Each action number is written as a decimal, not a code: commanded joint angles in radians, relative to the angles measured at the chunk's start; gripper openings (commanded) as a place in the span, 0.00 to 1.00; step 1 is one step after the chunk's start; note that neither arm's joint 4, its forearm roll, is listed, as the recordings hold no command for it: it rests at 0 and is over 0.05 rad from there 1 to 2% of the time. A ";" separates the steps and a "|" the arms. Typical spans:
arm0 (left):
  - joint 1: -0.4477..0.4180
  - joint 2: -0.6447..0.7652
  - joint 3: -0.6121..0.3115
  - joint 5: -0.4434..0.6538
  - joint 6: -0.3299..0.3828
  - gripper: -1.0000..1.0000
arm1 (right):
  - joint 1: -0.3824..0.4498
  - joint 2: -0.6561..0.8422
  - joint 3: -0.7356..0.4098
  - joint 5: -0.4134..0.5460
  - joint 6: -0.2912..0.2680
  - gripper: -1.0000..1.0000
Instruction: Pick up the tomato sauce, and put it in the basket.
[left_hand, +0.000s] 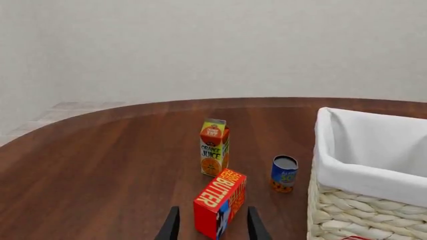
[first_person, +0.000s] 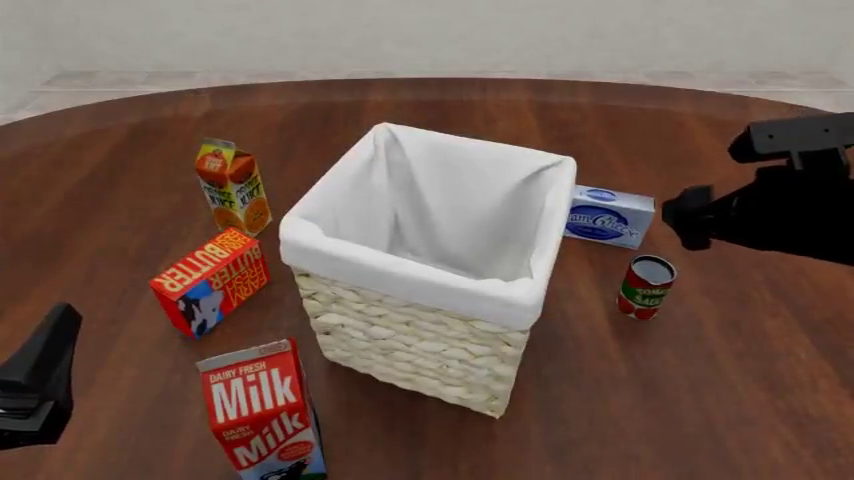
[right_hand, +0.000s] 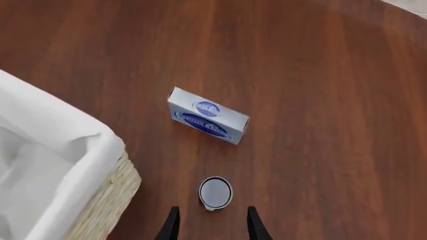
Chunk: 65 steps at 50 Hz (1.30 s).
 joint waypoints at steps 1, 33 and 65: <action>0.000 0.006 -0.001 -0.005 0.000 1.00 | 0.003 0.083 0.008 -0.055 -0.004 1.00; 0.000 -0.008 0.001 0.007 0.000 1.00 | 0.006 0.220 0.039 -0.176 -0.016 1.00; 0.000 -0.008 0.001 0.006 0.000 1.00 | -0.009 0.343 0.018 -0.224 -0.028 1.00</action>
